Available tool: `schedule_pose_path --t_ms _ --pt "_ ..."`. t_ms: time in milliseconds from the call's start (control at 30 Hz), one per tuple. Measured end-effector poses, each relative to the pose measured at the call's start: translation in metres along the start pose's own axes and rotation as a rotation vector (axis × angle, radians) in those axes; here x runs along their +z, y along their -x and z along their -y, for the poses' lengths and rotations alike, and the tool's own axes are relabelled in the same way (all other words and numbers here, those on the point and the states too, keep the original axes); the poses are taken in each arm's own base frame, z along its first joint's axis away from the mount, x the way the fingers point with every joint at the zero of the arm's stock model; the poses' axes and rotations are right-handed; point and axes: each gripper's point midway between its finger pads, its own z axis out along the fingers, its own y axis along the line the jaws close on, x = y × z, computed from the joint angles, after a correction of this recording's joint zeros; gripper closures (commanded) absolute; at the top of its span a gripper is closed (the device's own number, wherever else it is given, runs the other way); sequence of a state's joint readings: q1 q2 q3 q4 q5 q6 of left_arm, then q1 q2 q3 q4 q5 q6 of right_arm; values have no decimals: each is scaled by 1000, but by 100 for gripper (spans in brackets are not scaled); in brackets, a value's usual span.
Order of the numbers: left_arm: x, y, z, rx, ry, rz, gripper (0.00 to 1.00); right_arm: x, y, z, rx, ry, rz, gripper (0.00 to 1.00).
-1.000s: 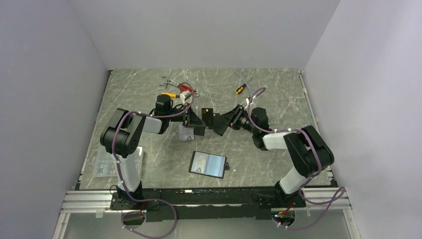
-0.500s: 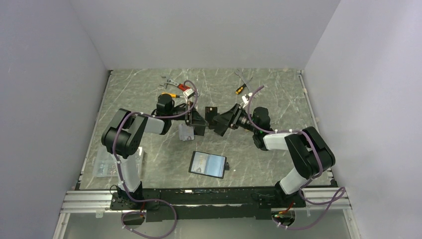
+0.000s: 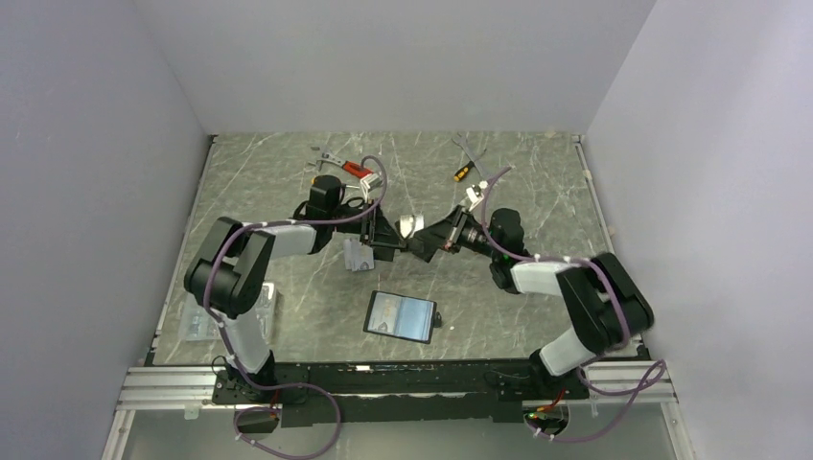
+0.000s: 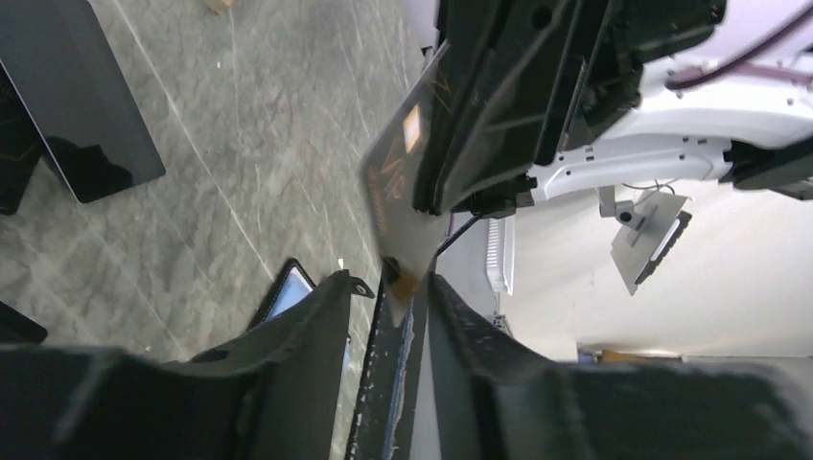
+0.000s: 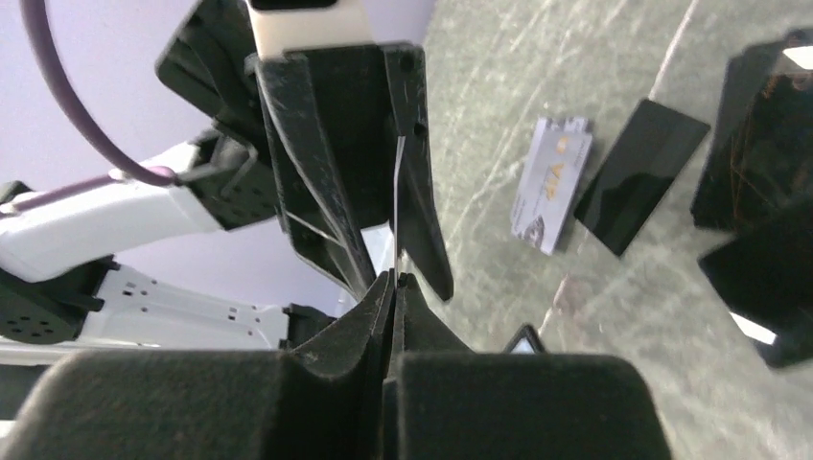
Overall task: Put the credit cards into the card holder
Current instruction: Insert the credit card into the card holder.
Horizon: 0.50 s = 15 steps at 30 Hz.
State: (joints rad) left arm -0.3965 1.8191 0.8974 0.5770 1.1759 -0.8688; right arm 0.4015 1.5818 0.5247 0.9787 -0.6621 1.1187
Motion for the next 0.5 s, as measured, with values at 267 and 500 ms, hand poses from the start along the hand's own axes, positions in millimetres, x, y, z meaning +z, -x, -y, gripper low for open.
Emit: schedule_pose_path --t_ms 267,500 --pt "-12 -10 2 171 152 -75 45 -59 -47 -19 -79 -125 -65 100" --pt "-21 -61 -32 324 323 -294 48 -111 -138 6 19 -272 -226 100"
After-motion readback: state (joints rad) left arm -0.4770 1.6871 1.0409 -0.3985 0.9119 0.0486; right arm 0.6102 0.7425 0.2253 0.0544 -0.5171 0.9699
